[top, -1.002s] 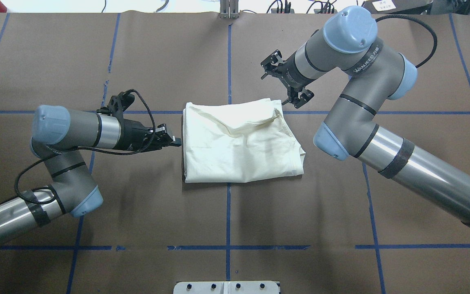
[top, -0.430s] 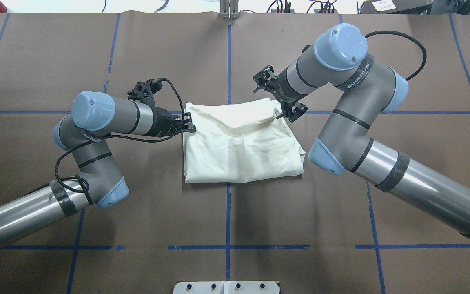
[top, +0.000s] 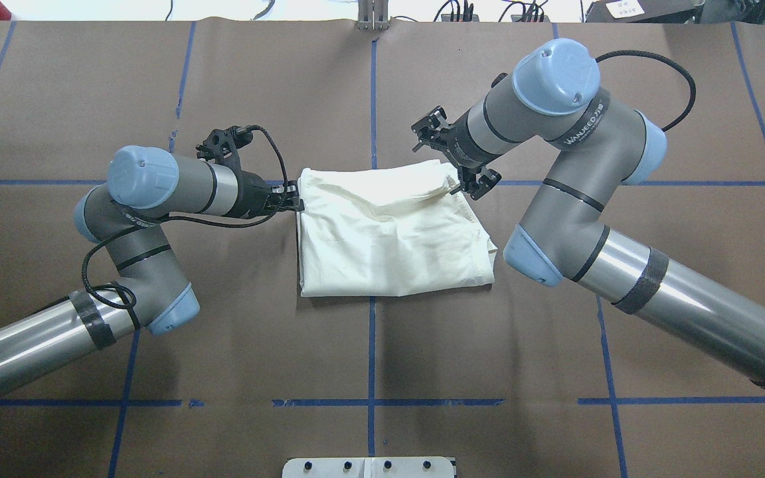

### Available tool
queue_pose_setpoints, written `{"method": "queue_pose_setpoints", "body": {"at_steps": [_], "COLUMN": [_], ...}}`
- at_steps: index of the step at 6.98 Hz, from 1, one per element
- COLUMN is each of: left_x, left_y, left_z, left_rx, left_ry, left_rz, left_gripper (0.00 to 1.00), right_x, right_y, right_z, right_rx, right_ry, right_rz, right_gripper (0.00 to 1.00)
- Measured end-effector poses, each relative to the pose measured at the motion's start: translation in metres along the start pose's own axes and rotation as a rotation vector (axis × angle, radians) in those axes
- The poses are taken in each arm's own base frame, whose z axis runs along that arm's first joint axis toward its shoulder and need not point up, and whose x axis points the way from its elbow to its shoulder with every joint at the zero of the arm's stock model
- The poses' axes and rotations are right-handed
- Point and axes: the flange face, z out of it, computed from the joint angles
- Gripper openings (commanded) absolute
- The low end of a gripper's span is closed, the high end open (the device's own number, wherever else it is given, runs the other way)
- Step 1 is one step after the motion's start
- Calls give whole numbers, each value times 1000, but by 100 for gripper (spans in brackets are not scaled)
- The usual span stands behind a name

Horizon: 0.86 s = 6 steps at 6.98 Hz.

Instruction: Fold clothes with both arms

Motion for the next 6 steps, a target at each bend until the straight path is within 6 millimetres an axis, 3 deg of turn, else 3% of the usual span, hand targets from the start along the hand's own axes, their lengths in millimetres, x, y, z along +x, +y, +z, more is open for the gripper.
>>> {"method": "queue_pose_setpoints", "body": {"at_steps": [2,4,5,6], "left_x": [-22,-42,-60,-85], "left_y": [-13,-27,-25,-24], "left_z": [-32,-84,-119,-161], "left_rx": [31,73,80,86], "left_ry": [-16,-55,-107,-167], "left_rz": [55,131,201,285], "left_gripper": [0,0,0,0], "right_x": [11,39,66,105], "right_y": [-8,-45,-70,-98], "right_z": [2,-14,-29,-48], "right_rx": [11,61,85,109], "right_ry": [10,14,25,50], "right_rz": [5,-42,-121,-217], "right_gripper": [100,100,100,100]}}
